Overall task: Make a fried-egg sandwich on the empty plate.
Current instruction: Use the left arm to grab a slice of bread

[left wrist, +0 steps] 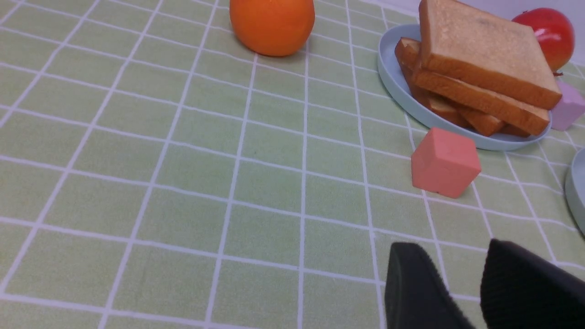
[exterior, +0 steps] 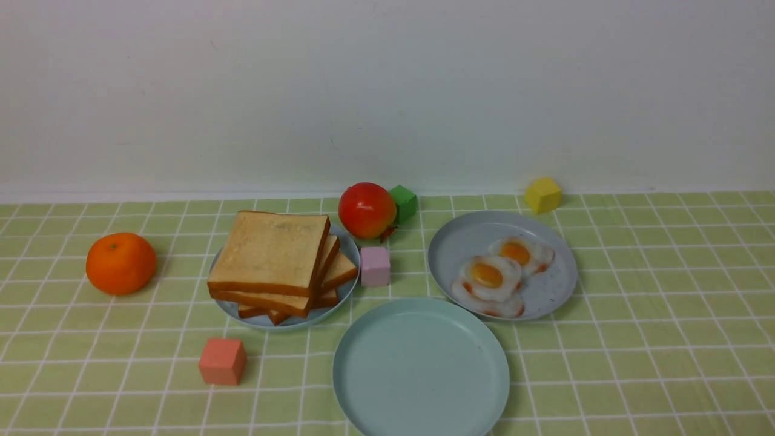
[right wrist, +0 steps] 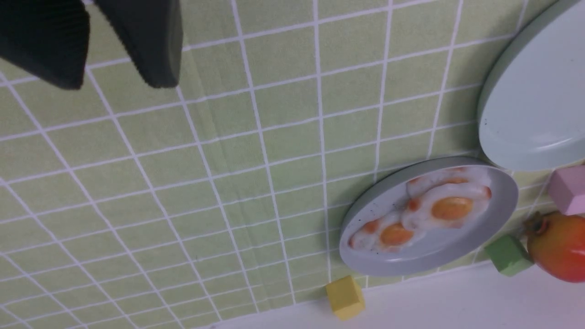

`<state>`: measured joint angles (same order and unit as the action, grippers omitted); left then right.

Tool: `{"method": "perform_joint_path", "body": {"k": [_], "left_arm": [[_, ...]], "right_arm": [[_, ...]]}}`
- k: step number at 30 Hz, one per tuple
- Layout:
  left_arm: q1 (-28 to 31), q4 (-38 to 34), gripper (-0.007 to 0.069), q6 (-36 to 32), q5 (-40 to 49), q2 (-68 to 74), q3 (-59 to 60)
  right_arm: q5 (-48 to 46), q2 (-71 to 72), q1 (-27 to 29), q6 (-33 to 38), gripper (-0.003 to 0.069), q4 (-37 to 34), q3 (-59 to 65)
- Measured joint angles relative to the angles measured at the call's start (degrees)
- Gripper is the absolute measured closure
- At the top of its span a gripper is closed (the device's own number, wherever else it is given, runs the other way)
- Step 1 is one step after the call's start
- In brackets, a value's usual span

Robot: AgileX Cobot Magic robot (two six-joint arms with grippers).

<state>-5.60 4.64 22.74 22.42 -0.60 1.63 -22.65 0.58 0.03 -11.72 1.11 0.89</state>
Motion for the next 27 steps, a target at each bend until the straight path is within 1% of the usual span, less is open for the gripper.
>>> {"method": "perform_joint_path", "body": {"k": [7,9,12,13,15,16,17,19,22,27], "left_arm": [[0.0,0.0,0.0386,0.0,-0.1,0.0,0.0],[0.0,0.0,0.0386,0.0,-1.4,0.0,0.0],[0.0,0.0,0.0386,0.0,-6.7,0.0,0.0],[0.0,0.0,0.0386,0.0,-7.2,0.0,0.0],[0.0,0.0,0.0386,0.0,-15.0,0.0,0.0],[0.0,0.0,0.0386,0.0,-15.6,0.0,0.0],[0.0,0.0,0.0386,0.0,-19.5,0.0,0.0],[0.0,0.0,0.0386,0.0,-24.0,0.0,0.0],[0.0,0.0,0.0386,0.0,-26.6,0.0,0.0],[0.0,0.0,0.0386,0.0,-26.0,0.0,0.0]], "right_arm": [[0.4,0.0,0.0,0.0,0.0418,0.0,0.0],[1.0,0.0,0.0,0.0,0.0418,-0.1,0.1],[4.9,0.0,0.0,0.0,0.0418,-0.1,0.6],[5.5,0.0,0.0,0.0,0.0418,-0.1,0.6],[11.8,0.0,0.0,0.0,0.0418,-0.2,0.7],[12.3,0.0,0.0,0.0,0.0418,-0.2,0.7],[15.8,0.0,0.0,0.0,0.0418,-0.2,0.7],[19.9,0.0,0.0,0.0,0.0418,-0.2,0.7],[23.2,0.0,0.0,0.0,0.0418,0.0,0.7],[24.7,0.0,0.0,0.0,0.0418,0.3,0.7]]}}
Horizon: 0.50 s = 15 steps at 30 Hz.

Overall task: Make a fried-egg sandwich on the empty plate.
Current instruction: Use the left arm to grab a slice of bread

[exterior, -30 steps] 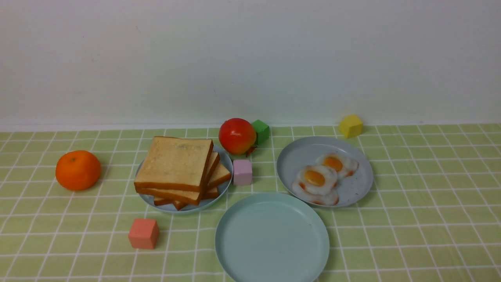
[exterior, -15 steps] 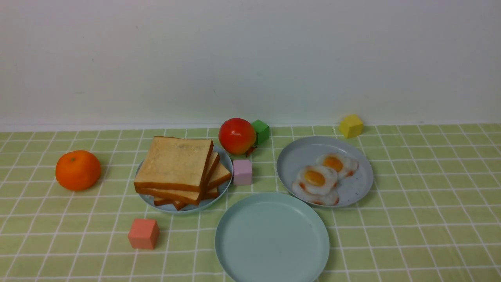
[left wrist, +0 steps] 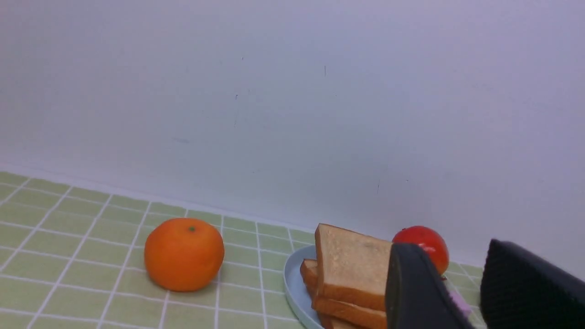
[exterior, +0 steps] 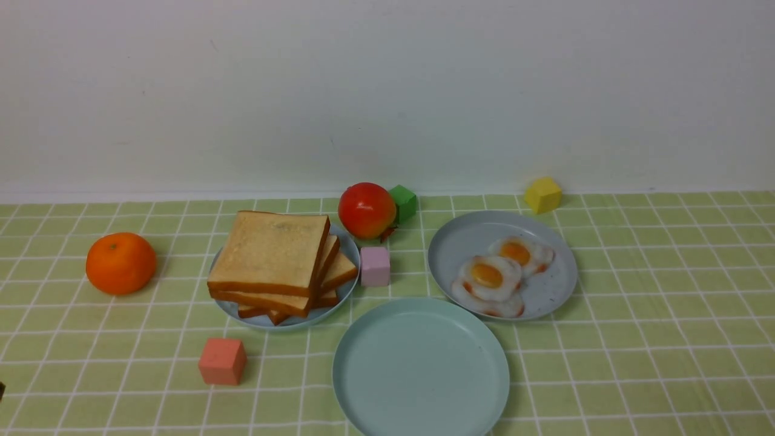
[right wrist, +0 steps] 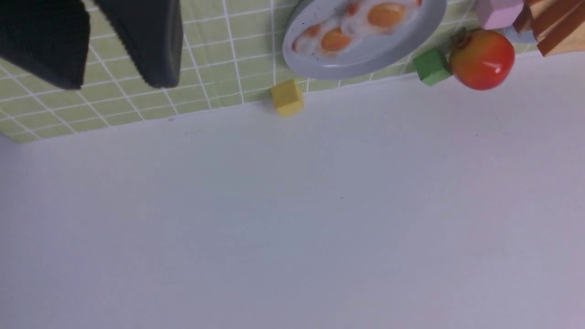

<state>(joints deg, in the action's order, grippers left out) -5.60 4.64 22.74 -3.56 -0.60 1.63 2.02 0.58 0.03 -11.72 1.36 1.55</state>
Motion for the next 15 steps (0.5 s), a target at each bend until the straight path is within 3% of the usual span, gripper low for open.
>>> {"method": "perform_joint_path", "body": {"k": [15], "left_arm": [[0.0,-0.1,0.0386,0.2,3.6,0.0,0.0]], "right_arm": [[-1.5,0.0,0.0,0.0,0.0418,0.1,0.0]]}}
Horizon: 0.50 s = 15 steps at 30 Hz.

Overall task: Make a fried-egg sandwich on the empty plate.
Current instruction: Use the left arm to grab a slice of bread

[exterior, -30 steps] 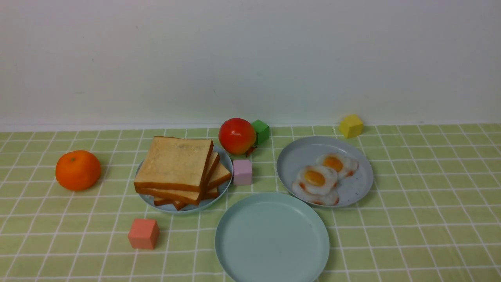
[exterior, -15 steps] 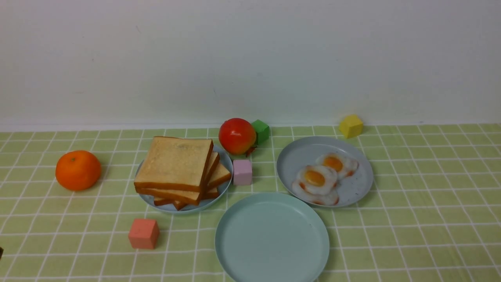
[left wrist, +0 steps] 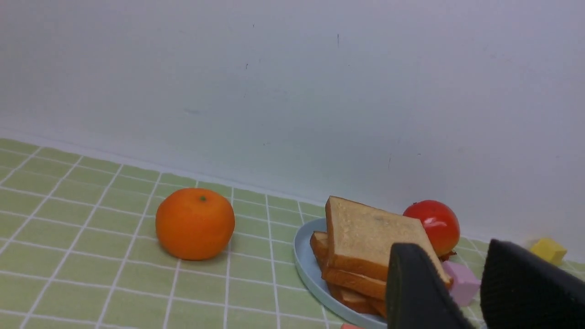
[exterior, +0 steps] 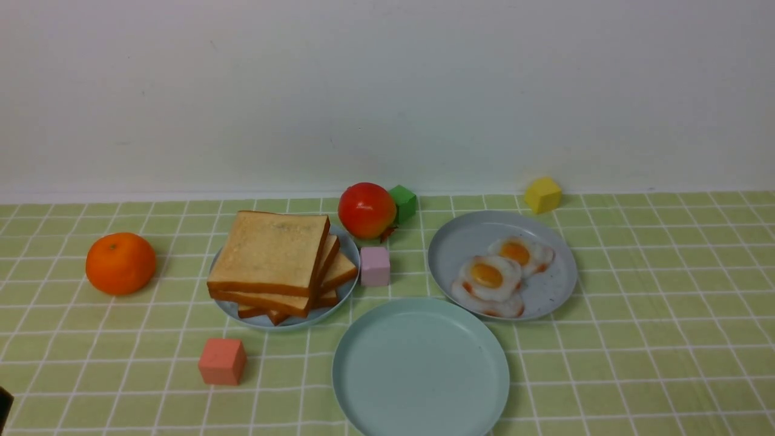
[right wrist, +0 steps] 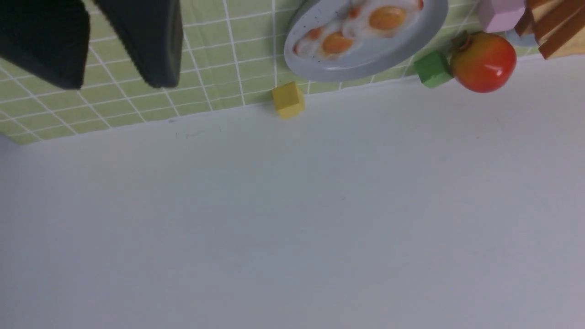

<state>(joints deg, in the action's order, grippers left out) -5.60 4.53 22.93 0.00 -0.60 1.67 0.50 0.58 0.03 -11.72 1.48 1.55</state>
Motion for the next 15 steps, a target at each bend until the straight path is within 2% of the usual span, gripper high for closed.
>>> {"method": "perform_joint_path", "body": {"k": [3,4,5,6,15], "left_arm": [[0.0,-0.2,0.0386,0.0,3.9,0.0,0.0],[0.0,-0.2,0.0386,0.0,9.0,0.0,0.0],[0.0,-0.2,0.0386,0.0,9.0,0.0,0.0],[0.0,-0.3,0.0386,0.0,13.1,0.0,0.1],[0.0,-0.4,0.0386,0.0,14.8,0.0,0.1]], "right_arm": [[-4.2,0.0,0.0,0.0,0.0418,0.0,0.0],[-8.6,0.0,0.0,0.0,0.0418,0.0,0.0],[-8.6,0.0,0.0,0.0,0.0418,0.0,0.0],[-12.6,0.0,0.0,0.0,0.0418,0.0,0.0],[-15.5,0.0,0.0,0.0,0.0418,0.0,0.0]]}}
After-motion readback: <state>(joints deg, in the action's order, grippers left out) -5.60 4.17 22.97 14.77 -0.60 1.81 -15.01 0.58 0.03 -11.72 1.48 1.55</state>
